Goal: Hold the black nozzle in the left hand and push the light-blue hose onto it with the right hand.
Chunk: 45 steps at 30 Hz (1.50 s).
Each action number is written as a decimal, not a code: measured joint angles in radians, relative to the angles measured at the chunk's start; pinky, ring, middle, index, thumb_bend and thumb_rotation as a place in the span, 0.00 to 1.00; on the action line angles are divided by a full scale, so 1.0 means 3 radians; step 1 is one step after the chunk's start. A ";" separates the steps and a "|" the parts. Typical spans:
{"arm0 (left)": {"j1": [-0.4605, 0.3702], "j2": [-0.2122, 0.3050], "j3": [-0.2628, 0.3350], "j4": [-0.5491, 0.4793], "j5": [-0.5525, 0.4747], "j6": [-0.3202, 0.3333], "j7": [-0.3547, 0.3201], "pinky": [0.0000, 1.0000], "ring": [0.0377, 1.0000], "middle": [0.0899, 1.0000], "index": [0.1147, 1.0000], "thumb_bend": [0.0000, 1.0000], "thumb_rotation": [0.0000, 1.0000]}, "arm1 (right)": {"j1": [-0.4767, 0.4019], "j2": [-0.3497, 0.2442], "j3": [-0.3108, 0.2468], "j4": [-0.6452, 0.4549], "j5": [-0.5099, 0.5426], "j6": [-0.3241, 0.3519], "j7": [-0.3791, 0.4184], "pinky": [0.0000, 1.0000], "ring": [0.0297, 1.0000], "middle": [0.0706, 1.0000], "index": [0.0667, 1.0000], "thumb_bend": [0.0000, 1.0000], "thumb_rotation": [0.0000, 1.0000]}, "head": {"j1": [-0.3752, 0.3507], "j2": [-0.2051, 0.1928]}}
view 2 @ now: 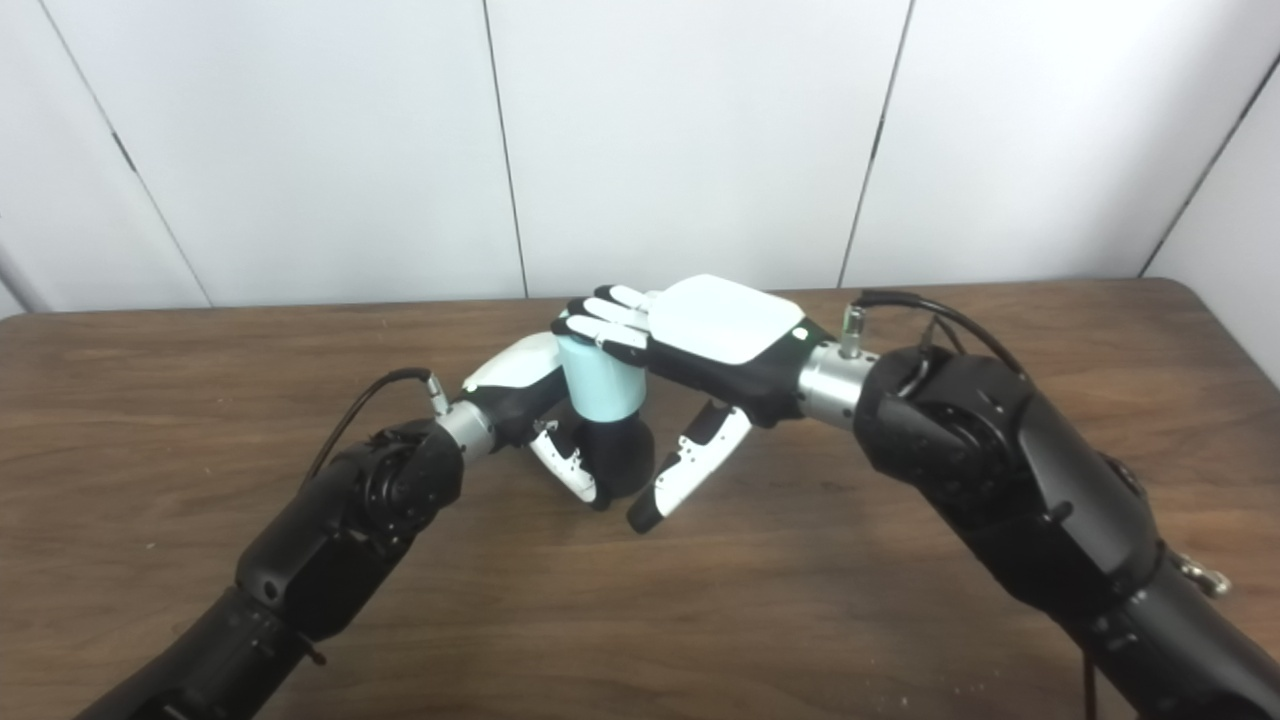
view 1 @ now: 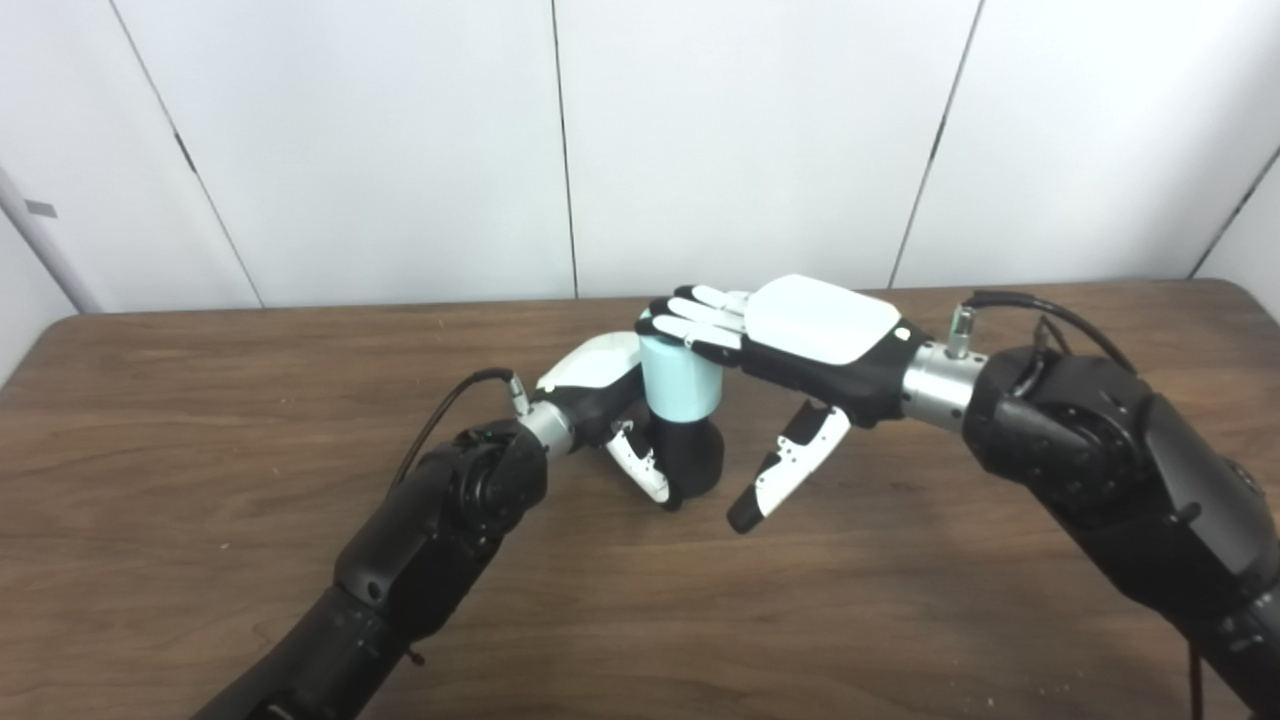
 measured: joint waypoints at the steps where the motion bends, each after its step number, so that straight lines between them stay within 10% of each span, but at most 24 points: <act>1: 0.0002 0.0000 0.0002 -0.0001 -0.0002 0.0002 0.0000 0.85 0.62 0.48 0.39 0.52 0.00 | 0.0000 0.0004 0.0002 0.0001 -0.0010 0.0000 0.0000 0.95 1.00 1.00 1.00 0.78 0.77 | 0.0000 0.0000; 45: -0.0002 -0.0017 0.0003 -0.0010 -0.0001 0.0005 -0.0014 0.88 0.61 0.48 0.38 0.52 0.00 | 0.0107 -0.0175 -0.0004 -0.0077 0.0048 -0.0005 -0.0045 0.93 0.97 0.99 0.97 0.79 0.83 | 0.0015 0.0051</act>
